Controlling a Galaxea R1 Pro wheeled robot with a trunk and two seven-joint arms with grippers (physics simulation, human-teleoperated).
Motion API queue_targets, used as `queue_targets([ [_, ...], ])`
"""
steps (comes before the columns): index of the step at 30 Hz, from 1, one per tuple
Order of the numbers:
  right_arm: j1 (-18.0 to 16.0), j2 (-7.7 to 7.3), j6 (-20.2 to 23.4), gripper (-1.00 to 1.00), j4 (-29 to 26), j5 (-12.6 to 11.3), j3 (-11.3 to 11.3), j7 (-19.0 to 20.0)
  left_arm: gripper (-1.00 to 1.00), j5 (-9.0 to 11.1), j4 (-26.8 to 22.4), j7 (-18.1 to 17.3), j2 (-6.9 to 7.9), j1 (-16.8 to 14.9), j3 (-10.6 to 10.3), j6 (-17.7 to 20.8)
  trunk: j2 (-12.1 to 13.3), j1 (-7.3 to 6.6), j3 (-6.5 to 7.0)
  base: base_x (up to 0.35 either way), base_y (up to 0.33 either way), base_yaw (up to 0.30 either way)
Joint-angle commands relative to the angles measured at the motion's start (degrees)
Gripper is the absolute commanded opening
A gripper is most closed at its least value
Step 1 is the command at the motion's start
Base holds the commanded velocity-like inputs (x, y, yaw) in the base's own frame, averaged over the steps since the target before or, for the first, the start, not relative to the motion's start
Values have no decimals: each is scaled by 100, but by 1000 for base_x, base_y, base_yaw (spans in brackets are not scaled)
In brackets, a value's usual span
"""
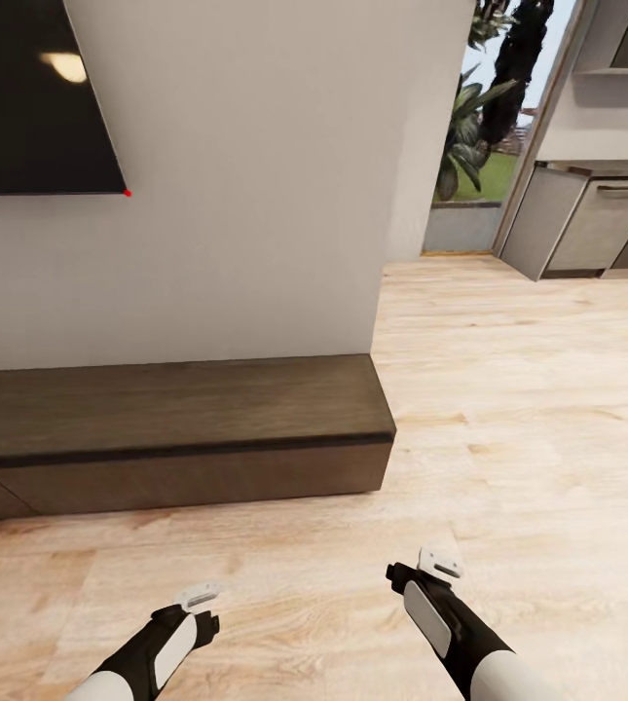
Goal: Place each of the two pumpkins and all three candles from the living room inside a cabinet in the living room (use any cabinet), then make sure every cabinet is closed, and position the cauldron so it is next to a table in the living room.
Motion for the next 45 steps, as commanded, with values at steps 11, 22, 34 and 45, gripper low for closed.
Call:
queue_targets([
  [11, -3, -74, -173, 100, 142, -107, 6, 1423, 100, 118, -145, -719, 147, -1, 0, 209, -2, -1, -5, 0, 0, 0],
  [22, -3, -265, -457, 100, 641, -106, -12, 3089, 100, 436, -2183, -1979, 950, 23, 31, 2751, -363, 197, -166, 0, 0, 0],
  [34, -3, -341, -701, 100, 655, -126, -11, 3150, 100, 1191, -2609, -3341, 1799, 35, 39, 3293, -844, 460, -382, 0, 0, 0],
  [45, -3, -341, -770, 100, 665, -136, -24, 3648, 100, 1223, -2905, -3363, 1802, 34, 48, 3584, -1285, 702, -579, 0, 0, 0],
])
